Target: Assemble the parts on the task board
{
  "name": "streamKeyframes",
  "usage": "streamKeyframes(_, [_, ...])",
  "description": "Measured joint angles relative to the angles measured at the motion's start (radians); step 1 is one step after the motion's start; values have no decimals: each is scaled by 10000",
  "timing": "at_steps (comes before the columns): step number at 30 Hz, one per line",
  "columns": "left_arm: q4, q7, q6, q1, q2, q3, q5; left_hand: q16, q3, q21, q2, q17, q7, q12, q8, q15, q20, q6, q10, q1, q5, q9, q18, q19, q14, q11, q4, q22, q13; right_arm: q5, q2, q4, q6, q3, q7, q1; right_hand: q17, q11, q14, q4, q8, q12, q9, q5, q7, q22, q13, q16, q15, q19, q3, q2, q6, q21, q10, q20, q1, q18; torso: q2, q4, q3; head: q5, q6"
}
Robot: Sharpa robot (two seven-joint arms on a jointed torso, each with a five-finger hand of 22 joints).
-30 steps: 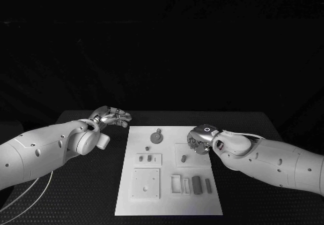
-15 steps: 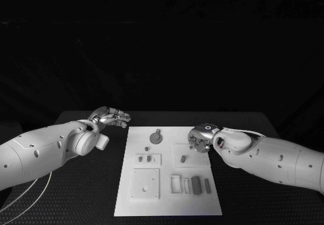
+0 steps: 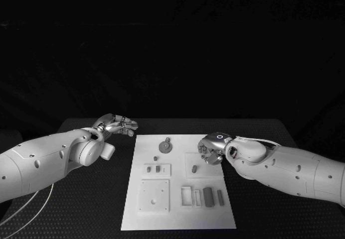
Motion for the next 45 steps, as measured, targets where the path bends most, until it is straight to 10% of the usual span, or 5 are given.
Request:
streamKeyframes(18, [31,-26,17,0,-22,0,1,-40,0,0,0,38,0,0,0,0,0,0,0,0,0,-1,-3,0,0,0,0,1,-9,-160,138,-48,-107,-37,-54,-95,149,-500,323,289,635,629,252,0,-367,111,586,539,-299,381,-69,241,1050,113,1041,-200,-26,-90,5,9,0,-39,-23])
streamKeyframes(45, [50,-70,49,0,-51,0,-2,-79,0,0,0,86,0,0,0,0,1,0,0,0,0,-1,-47,-1,0,0,0,3,-16,-850,438,-317,-459,-101,-292,-202,192,-629,404,-119,781,790,404,-12,-514,115,997,857,-435,566,83,618,1348,210,1276,-311,274,-63,1,5,-2,-9,-118])
